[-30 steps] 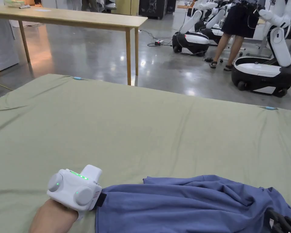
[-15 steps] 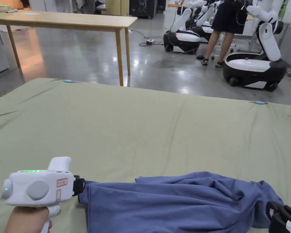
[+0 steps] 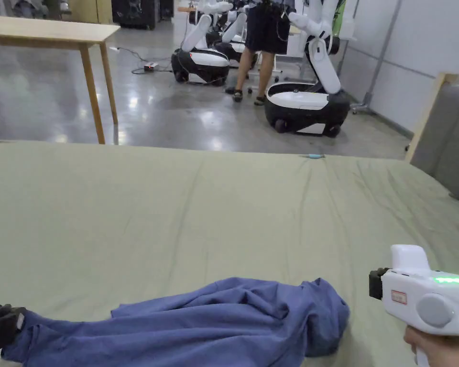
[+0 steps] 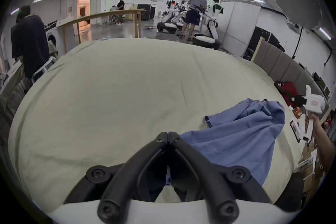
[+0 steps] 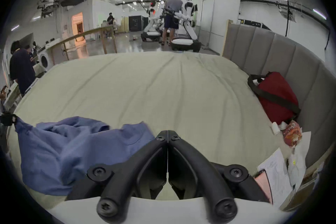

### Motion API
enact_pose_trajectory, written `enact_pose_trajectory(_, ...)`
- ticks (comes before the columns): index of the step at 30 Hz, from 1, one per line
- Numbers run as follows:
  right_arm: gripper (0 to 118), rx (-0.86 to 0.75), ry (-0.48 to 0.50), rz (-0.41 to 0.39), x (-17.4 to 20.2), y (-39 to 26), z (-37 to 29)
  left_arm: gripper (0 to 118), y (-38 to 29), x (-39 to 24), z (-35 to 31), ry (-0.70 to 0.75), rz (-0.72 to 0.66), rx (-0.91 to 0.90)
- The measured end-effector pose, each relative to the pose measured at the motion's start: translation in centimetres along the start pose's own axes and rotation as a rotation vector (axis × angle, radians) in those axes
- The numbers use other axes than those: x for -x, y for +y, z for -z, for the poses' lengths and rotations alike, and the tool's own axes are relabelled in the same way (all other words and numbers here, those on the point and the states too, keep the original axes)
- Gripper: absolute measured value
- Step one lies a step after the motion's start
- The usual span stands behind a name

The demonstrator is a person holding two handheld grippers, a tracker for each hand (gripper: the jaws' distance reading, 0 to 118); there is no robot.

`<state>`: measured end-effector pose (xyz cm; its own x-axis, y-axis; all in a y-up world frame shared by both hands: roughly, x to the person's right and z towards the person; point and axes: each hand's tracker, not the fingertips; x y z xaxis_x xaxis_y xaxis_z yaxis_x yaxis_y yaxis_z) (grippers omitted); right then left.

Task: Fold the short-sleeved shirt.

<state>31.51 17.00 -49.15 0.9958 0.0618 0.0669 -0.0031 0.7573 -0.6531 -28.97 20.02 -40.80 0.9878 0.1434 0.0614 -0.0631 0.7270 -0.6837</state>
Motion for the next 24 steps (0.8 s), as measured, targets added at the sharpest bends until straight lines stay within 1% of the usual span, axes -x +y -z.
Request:
enact_pose_trajectory(1, 6, 0.02, 0.033, 0.01, -0.1, 0.2, 1.5, 0, 0.0, -0.2, 0.1, 0.001, 0.0, 0.002)
enact_pose_trajectory(2, 28, 0.034, 0.031, 0.001, 0.0, 0.3, 2.6, 0, 0.0, -0.4, 0.1, 0.008, 0.0, 0.002)
enact_pose_trajectory(3, 77, 0.048, 0.013, -0.001, 0.6, 0.2, 3.9, 0, 0.0, -0.6, 0.1, 0.011, 0.0, 0.006)
enact_pose_trajectory(4, 104, 0.069, -0.007, -0.005, 1.0, 0.0, 5.2, 0, 0.1, 0.9, 1.3, 0.01, -0.002, 0.013)
enact_pose_trajectory(5, 113, 0.094, 0.018, -0.007, 1.2, -0.3, 6.1, 0, 0.1, 0.8, 1.4, 0.018, -0.001, 0.014)
enact_pose_trajectory(6, 112, 0.1, 0.048, 0.001, 1.4, -0.6, 6.7, 0, 0.1, 0.8, 1.5, 0.027, 0.001, 0.019)
enact_pose_trajectory(8, 112, 0.122, 0.041, 0.003, 2.1, -1.3, 7.7, 0, -0.1, 0.3, 1.7, 0.046, 0.001, 0.022)
enact_pose_trajectory(9, 109, 0.144, 0.039, -0.006, 2.4, -1.7, 8.2, 0, -0.1, 0.3, 2.0, 0.05, 0.004, 0.027)
enact_pose_trajectory(10, 96, 0.183, 0.026, -0.023, 2.7, -2.2, 8.6, 0, 0.0, 0.2, 2.2, 0.055, 0.006, 0.038)
enact_pose_trajectory(11, 72, 0.204, 0.02, -0.03, 2.9, -2.5, 8.7, 0, -0.1, 0.1, 2.4, 0.064, 0.011, 0.041)
enact_pose_trajectory(12, 52, 0.217, 0.027, -0.041, 3.1, -2.8, 8.8, 0, -0.2, -0.1, 2.4, 0.075, 0.018, 0.041)
enact_pose_trajectory(13, 45, 0.211, 0.037, -0.04, 3.2, -3.1, 8.6, 0, -0.2, -0.2, 2.5, 0.079, 0.026, 0.042)
enact_pose_trajectory(15, 13, 0.19, 0.035, -0.028, 3.4, -3.0, 7.6, 0, 0.0, -0.3, 2.6, 0.088, 0.024, 0.038)
enact_pose_trajectory(16, 9, 0.208, 0.04, -0.019, 3.3, -2.8, 7.5, 0, 0.0, -0.6, 2.4, 0.088, 0.028, 0.039)
enact_pose_trajectory(17, 8, 0.207, 0.018, -0.026, 3.1, -2.6, 7.3, 0, 0.1, -0.7, 2.4, 0.086, 0.034, 0.034)
enact_pose_trajectory(18, 7, 0.202, 0.02, -0.022, 2.7, -2.2, 6.9, 0, 0.3, -0.8, 2.4, 0.088, 0.041, 0.022)
enact_pose_trajectory(19, 7, 0.2, 0.047, 0.009, 2.2, -1.7, 6.5, 0, 0.6, -0.9, 2.3, 0.09, 0.045, 0.019)
enact_pose_trajectory(20, 7, 0.196, 0.048, 0.019, 1.9, -1.2, 5.9, 0, 0.9, -0.7, 2.2, 0.099, 0.049, 0.009)
enact_pose_trajectory(22, 6, 0.131, 0.028, 0.005, 1.5, 0.3, 3.7, 0, 2.2, -0.6, 1.6, 0.116, 0.058, -0.007)
enact_pose_trajectory(24, 6, 0.076, 0.045, 0.01, 1.1, 2.1, 1.1, 0, 3.7, -0.4, 0.7, 0.126, 0.077, -0.047)
